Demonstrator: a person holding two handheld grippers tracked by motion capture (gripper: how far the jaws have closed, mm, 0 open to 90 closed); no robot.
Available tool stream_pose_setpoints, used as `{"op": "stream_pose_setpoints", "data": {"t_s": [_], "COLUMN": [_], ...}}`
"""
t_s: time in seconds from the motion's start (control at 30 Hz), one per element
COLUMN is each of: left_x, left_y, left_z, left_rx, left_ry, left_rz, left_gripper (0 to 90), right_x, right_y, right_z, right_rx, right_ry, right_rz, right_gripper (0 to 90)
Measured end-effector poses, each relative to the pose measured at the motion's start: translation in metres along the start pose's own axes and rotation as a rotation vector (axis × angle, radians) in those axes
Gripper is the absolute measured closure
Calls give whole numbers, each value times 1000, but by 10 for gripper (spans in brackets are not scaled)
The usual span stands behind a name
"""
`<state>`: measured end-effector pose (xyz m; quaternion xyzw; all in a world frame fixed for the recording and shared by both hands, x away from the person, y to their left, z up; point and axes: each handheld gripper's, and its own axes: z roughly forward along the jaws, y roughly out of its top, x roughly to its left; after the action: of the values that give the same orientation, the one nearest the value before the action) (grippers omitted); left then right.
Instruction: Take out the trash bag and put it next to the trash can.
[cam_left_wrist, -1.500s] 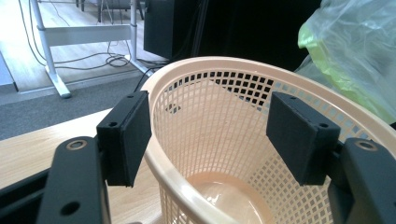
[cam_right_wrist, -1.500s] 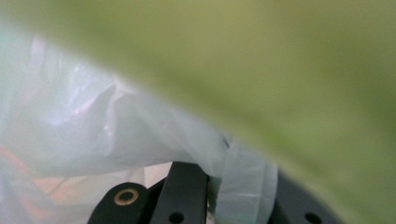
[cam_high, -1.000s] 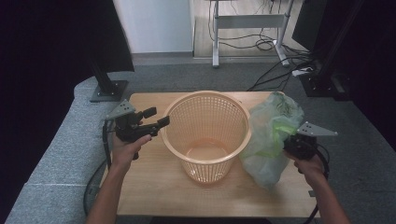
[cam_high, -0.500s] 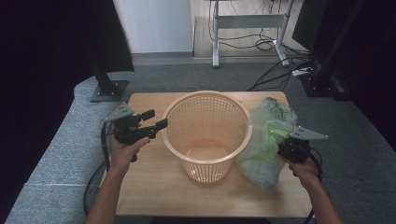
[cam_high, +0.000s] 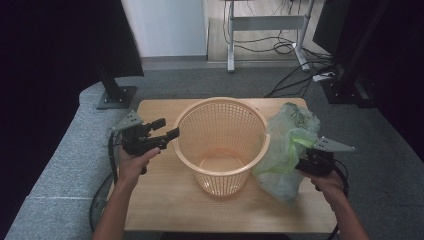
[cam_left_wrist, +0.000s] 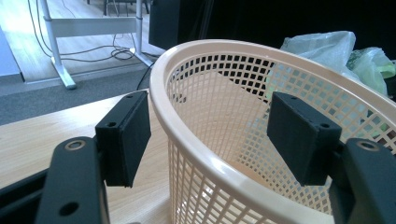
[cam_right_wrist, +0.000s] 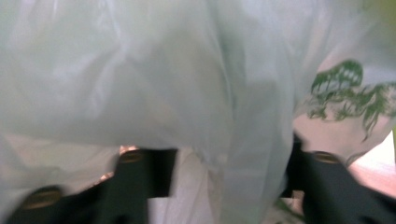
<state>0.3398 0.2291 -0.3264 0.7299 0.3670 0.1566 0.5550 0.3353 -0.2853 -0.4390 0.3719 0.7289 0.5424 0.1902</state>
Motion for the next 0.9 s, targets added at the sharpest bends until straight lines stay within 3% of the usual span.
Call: {"op": "stream_pose_setpoints", "data": {"t_s": [0.07, 0.13, 0.27, 0.6, 0.9], "left_x": [1, 1, 1, 2, 3], "left_y": [-1, -2, -3, -6, -9], "left_z": [0, 1, 0, -2, -2], "left_rx": [2, 2, 3, 1, 4], "left_ry": [0, 0, 0, 1, 0], "left_rz": [-1, -1, -4, -8, -8], "left_gripper": [305, 305, 305, 305, 304], "right_x": [0, -1, -2, 0, 0], "right_y": [-1, -2, -5, -20, -23], "right_z": [0, 0, -5, -27, -25], "right_rx": [5, 11, 10, 5, 8], "right_ry": [-6, -20, -43, -50, -46], "right_rz": [26, 46, 80, 93, 97], "right_gripper": [282, 214, 153, 145, 121]}}
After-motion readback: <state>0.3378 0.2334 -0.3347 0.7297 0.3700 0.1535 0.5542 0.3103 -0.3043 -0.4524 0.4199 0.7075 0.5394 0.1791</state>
